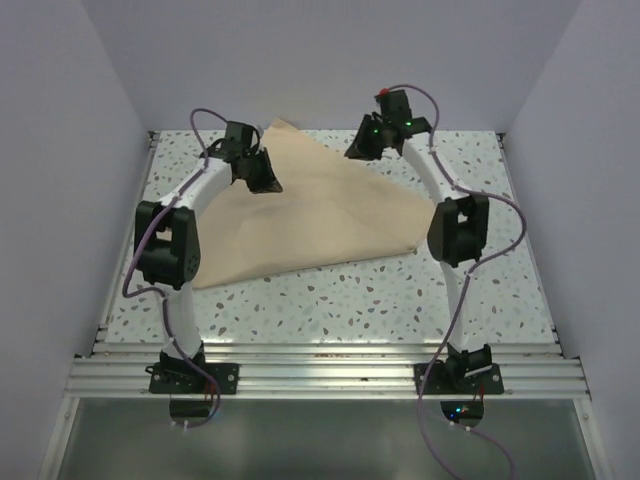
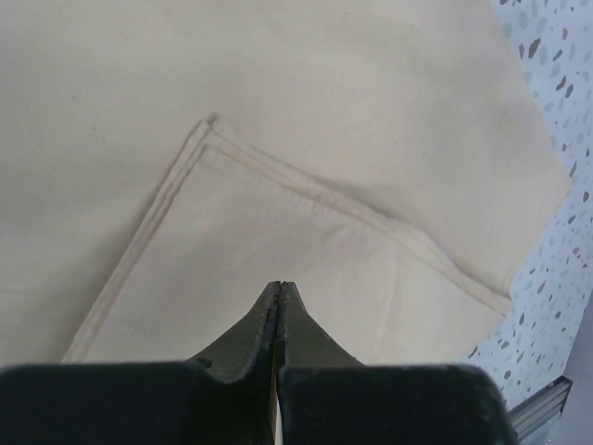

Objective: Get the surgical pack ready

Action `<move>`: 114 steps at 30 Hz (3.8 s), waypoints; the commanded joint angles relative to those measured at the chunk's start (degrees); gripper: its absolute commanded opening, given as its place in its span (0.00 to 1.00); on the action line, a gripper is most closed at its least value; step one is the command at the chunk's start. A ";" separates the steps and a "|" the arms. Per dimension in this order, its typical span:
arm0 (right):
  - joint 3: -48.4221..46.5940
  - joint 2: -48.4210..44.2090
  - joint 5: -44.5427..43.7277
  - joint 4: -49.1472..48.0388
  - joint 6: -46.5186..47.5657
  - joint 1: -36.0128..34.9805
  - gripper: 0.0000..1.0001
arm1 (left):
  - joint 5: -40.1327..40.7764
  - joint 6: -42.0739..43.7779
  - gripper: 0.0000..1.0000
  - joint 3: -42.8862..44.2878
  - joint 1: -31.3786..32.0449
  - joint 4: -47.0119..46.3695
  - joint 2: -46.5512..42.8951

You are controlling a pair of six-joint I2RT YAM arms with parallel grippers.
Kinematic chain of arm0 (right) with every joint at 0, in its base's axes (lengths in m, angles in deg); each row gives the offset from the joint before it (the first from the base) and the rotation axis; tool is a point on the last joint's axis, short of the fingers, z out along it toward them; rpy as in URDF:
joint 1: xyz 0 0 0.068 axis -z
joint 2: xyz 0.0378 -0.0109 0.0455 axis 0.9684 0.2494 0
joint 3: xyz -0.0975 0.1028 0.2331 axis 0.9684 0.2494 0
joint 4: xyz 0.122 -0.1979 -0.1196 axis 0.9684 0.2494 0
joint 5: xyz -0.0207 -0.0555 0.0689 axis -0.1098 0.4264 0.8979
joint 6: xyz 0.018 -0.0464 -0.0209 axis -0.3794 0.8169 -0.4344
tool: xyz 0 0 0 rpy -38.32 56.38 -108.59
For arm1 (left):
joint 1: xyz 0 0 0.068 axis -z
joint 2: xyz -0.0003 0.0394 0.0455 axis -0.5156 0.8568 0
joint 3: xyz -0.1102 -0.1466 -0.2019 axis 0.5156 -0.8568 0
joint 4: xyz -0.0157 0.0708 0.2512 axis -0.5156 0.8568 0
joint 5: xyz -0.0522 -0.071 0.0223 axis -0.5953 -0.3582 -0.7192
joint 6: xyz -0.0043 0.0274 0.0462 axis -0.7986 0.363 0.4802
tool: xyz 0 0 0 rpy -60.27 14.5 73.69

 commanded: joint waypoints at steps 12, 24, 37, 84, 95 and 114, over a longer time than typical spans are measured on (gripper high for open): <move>50.22 -33.48 25.83 -1.92 10.68 4.69 0.00 | -6.86 -3.60 0.00 20.70 -0.54 6.39 22.64; 58.94 -24.97 32.78 -14.85 7.07 5.39 0.00 | -9.42 -4.21 0.00 20.96 -1.42 10.88 28.98; 58.95 -15.64 24.62 -8.46 13.81 8.38 0.00 | -10.47 -3.15 0.00 21.76 -1.94 15.36 33.46; 50.96 -29.44 16.00 2.63 13.93 11.64 0.00 | -9.16 -2.36 0.18 21.14 -3.79 15.80 23.38; 28.37 -15.29 14.75 1.15 7.62 1.09 0.00 | 4.55 1.32 0.62 11.94 -12.30 17.92 -3.75; -13.20 16.52 11.43 -14.25 -1.99 -12.80 0.00 | 21.27 7.83 0.83 -19.81 -39.38 18.70 -21.38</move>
